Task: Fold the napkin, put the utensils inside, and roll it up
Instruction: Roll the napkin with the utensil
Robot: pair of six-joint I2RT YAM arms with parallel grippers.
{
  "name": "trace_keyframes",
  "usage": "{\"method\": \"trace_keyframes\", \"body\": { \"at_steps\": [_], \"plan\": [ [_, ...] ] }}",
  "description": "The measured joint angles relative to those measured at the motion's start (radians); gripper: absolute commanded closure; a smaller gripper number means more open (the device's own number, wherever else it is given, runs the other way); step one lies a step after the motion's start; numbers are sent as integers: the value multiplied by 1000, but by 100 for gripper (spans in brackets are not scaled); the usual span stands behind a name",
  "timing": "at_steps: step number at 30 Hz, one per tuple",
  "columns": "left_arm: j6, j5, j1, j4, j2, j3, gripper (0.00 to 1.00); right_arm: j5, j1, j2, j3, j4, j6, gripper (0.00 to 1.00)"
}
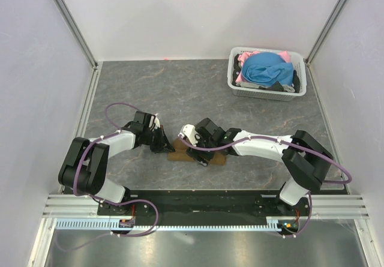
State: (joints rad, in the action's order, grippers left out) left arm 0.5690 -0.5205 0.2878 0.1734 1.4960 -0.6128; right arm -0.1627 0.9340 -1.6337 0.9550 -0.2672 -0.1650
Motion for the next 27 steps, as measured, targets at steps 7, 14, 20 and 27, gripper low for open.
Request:
{"method": "trace_keyframes", "body": {
  "at_steps": [7,14,20,27],
  "plan": [
    [0,-1,0,15,7,-12,98,19,0,-24,-12,29,8,39],
    [0,-3,0,27,12,-21,98,55,0,-68,-2,48,24,36],
    [0,-3,1,31,13,-24,98,86,14,-84,9,42,40,40],
    [-1,6,0,35,10,-26,63,113,23,-119,58,11,58,72]
  ]
}}
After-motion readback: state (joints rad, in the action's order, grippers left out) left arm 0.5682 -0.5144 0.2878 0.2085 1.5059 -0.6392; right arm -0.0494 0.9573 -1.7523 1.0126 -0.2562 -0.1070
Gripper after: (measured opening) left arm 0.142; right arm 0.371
